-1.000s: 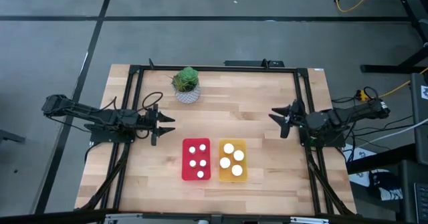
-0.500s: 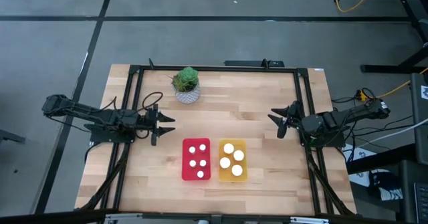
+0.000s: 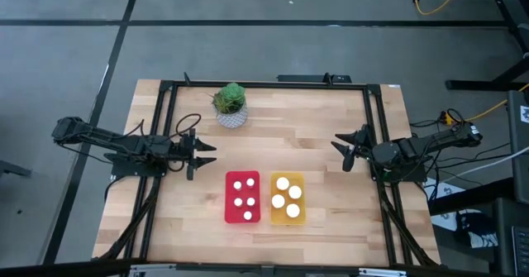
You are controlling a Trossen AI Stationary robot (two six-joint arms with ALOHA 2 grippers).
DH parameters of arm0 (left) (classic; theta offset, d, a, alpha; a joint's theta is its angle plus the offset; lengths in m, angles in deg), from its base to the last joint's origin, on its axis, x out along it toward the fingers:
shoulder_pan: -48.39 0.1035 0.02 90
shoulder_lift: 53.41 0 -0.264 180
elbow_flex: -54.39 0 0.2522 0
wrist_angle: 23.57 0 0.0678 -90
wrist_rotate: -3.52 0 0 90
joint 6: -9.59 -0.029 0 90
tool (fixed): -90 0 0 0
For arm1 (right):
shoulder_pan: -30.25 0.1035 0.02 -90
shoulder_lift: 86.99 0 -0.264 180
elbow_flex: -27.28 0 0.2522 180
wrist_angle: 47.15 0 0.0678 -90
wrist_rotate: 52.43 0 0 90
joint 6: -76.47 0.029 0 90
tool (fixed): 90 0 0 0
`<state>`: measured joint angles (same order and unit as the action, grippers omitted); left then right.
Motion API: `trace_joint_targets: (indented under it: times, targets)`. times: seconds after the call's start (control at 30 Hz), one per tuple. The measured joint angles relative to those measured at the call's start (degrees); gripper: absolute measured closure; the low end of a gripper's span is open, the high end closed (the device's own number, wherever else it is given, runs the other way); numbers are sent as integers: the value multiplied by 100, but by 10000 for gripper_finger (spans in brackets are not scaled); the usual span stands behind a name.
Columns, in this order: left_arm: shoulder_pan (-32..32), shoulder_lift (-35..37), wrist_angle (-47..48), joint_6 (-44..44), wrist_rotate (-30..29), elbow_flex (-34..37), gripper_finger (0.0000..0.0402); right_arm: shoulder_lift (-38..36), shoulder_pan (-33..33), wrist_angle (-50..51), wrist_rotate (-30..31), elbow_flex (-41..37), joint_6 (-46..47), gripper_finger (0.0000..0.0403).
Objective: Pick and place medicine bottles into bin by pill shape (circle, oval)
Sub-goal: Return to Home Position
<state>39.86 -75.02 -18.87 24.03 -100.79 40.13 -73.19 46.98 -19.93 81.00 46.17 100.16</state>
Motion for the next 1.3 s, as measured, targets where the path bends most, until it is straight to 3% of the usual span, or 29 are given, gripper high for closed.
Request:
trace_joint_targets:
  times: [0.3, 0.47, 0.57, 0.83, 0.9, 1.03, 1.1, 1.3]
  targets:
    - [0, 0, 0, 0, 0, 0, 220, -5, -2, -249, 49, 0, -157, 236]
    - [0, 0, 0, 0, 0, 0, 220, -13, -2, -829, -1105, 2, -1536, 236]
    - [0, 0, 0, 0, 0, 0, 220, -13, -5, -1070, -1570, 2, -1871, 236]
    - [-2, -2, 0, 0, 0, 0, 220, -9, -13, -1199, -1550, 1, -1721, 236]
    - [-2, 0, 0, 0, 0, 0, 220, -2, -13, -1506, -1551, -15, -1633, 236]
    - [-2, 0, 0, 0, 0, 0, 220, 3, -14, -3217, -1900, -471, -2224, 236]
    - [-4, -1, -1, 0, 0, 0, 220, 74, -53, -3345, -2206, -456, -2437, 236]
    - [-2, -1, 0, 0, 0, 0, 220, 120, -477, -3426, -2210, -442, -2590, 236]
